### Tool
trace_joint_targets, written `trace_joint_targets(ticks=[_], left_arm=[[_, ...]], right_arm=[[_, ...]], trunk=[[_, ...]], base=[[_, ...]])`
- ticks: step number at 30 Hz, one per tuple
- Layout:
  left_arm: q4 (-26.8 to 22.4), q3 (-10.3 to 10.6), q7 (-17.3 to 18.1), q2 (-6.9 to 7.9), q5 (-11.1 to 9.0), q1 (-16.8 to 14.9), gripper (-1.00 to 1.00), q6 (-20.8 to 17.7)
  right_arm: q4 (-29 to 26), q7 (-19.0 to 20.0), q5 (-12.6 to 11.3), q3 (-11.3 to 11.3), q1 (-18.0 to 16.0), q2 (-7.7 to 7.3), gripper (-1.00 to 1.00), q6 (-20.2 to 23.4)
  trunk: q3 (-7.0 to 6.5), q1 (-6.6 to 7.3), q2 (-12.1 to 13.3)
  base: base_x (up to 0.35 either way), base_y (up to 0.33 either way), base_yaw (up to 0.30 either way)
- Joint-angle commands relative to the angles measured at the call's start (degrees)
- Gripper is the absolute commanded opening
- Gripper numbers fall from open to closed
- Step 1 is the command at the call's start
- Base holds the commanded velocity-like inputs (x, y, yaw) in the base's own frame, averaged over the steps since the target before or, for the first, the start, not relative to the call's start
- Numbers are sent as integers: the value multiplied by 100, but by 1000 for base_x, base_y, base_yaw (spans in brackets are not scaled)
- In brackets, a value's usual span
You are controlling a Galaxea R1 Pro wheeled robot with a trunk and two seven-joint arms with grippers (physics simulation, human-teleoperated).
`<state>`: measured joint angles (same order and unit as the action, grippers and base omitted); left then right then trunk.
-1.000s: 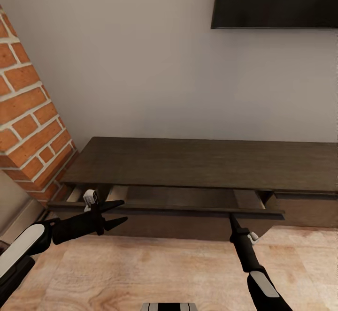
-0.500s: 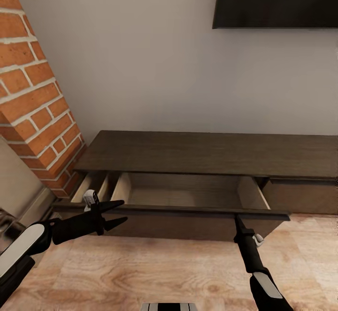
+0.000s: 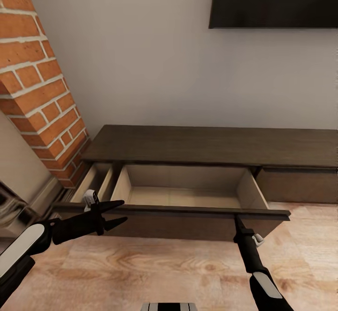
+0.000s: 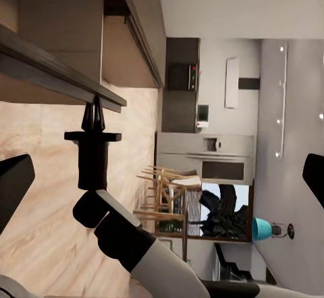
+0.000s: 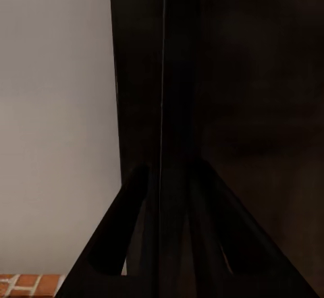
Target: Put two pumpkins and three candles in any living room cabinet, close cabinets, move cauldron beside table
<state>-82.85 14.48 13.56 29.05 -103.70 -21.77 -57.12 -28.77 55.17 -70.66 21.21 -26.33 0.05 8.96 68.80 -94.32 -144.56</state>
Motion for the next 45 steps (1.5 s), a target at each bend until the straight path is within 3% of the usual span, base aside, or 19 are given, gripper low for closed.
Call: trace_joint_targets(ticks=[1,32,33,45], left_arm=[[5,11,59,4,43,-5,100,-1],[5,11,59,4,43,-4,100,-1],[5,11,59,4,43,-5,100,-1],[5,11,59,4,43,-3,100,-1]], right_arm=[[-6,63,-29,-337,-4,4,-100,101],[-6,75,-34,-337,-4,4,-100,105],[-6,77,-33,-337,-4,4,100,104],[-6,48,-36,-337,-4,4,100,106]], trunk=[[4,4,-3],[4,4,-3],[4,4,-3],[4,4,-3]], base=[[-177,0,0],[-47,0,0],[0,0,0],[-47,0,0]])
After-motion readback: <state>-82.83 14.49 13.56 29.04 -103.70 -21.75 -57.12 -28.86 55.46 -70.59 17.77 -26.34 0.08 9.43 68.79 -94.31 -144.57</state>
